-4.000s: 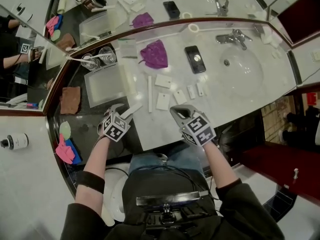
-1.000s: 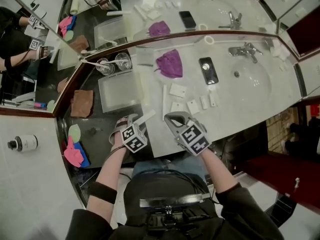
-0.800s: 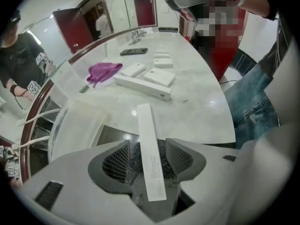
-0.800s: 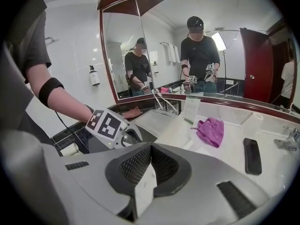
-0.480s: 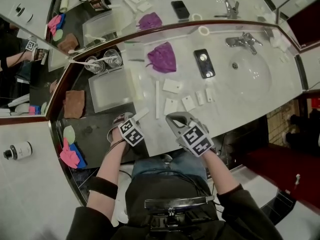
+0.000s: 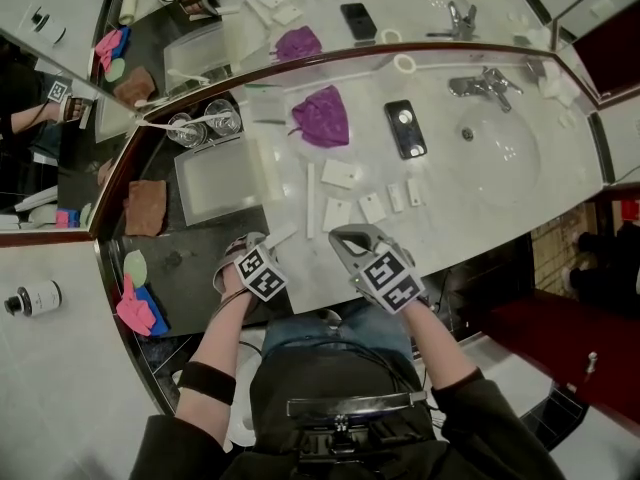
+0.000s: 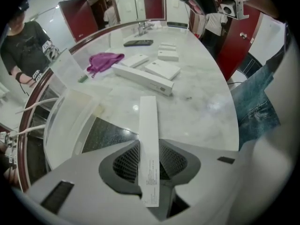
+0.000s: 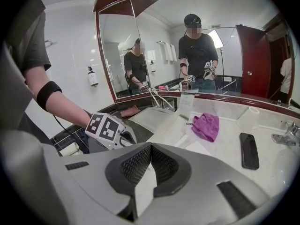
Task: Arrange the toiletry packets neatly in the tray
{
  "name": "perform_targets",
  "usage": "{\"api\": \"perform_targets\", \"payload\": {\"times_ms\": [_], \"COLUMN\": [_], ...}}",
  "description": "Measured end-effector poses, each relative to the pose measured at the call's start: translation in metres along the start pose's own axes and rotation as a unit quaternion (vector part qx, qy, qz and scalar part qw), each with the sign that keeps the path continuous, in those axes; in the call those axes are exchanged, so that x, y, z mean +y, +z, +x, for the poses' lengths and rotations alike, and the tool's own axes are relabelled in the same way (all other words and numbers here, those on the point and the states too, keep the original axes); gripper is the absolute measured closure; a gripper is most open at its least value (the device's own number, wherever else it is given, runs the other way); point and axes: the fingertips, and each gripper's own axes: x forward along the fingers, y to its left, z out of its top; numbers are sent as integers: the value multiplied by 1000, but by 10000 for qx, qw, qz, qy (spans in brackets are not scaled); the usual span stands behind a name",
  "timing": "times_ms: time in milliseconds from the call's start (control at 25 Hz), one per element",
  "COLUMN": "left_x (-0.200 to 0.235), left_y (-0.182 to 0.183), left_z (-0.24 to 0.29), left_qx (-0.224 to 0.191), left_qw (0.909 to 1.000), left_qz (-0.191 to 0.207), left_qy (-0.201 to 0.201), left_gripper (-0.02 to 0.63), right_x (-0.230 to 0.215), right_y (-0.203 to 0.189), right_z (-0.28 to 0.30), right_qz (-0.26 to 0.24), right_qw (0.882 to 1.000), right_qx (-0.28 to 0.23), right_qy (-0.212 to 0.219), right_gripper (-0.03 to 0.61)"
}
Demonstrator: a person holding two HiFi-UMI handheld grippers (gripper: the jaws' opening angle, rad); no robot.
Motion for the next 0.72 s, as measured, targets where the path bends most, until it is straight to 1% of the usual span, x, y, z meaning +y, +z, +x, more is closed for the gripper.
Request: {"api": "perform_targets", "payload": {"times_ms": [160, 280, 440, 520, 640, 720], "left_x": [8, 22, 52, 68, 91, 108], "left_y": [5, 10, 21, 32, 40, 33], "left_z": [-12, -29, -59, -79, -98, -100], "left_qx": [-121, -210, -366, -542, -693, -604], "left_qw": [9996, 9974, 9879, 9818, 9749, 9719], "left_qz": [13, 216, 686, 864, 1042, 1155], "left_qy": [252, 651, 1339, 1602, 1844, 1960], "left_gripper": [489, 489, 489, 489, 489, 489], "right_x": [3, 7, 18, 25, 36, 42], "right_y": [2, 8, 23, 33, 47, 58], "right_z": [2, 5, 16, 24, 39, 51], "right_qz": [-31, -87, -225, -296, -412, -491], "right_qw": [10000, 9999, 9995, 9991, 9982, 9976], "right_qx": [6, -12, -64, -99, -140, -157], "right_qy": [53, 113, 226, 303, 410, 464], "right_gripper": [577, 577, 577, 577, 577, 577]}}
